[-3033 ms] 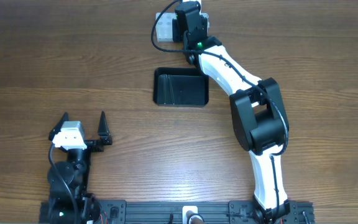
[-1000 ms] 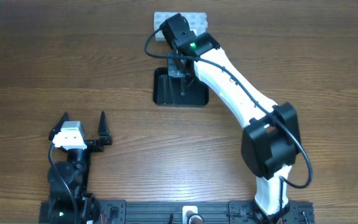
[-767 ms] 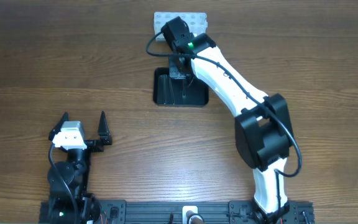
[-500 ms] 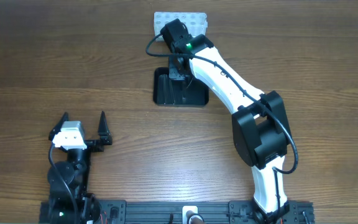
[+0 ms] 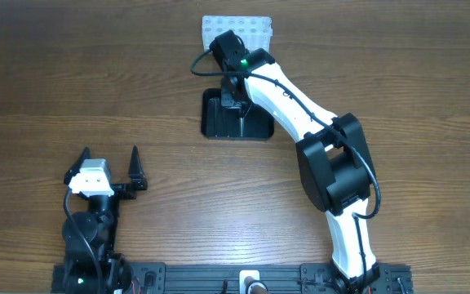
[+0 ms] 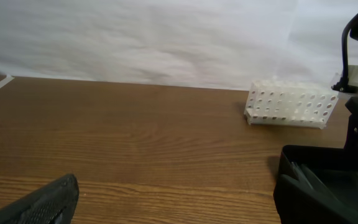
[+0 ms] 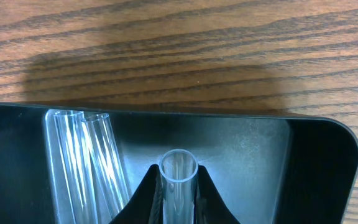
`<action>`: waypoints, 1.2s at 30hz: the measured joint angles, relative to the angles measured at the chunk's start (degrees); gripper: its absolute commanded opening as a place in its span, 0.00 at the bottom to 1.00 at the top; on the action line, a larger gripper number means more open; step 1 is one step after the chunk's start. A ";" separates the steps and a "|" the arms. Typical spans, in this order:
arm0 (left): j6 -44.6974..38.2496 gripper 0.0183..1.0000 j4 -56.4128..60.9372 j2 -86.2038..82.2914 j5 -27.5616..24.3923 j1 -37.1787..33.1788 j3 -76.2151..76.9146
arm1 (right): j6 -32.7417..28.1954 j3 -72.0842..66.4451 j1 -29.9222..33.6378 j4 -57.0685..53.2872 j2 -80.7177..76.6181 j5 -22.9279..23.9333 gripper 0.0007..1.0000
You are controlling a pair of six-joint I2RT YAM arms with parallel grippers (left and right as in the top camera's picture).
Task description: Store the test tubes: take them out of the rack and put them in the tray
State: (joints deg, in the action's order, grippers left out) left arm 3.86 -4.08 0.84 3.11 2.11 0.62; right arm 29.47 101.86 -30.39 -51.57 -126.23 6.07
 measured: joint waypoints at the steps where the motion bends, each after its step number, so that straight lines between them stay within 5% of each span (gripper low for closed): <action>1: 0.00 1.00 0.00 0.00 0.00 0.00 0.00 | 0.11 0.00 0.00 0.00 0.00 0.00 0.14; 18: 0.00 1.00 0.00 0.00 0.00 0.00 0.00 | -0.83 -0.11 0.11 1.09 1.46 1.16 0.38; 26: 0.00 1.00 -0.02 0.00 0.00 0.00 0.00 | -7.39 -0.02 2.12 15.21 15.52 8.39 0.77; 36: 0.00 1.00 -0.02 0.00 0.00 0.00 0.00 | -17.35 0.66 7.67 28.98 11.02 14.71 0.82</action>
State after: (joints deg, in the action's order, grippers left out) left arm 3.86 -4.10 0.84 3.11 2.11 0.62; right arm 12.12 102.52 -22.72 -22.59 -115.22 20.78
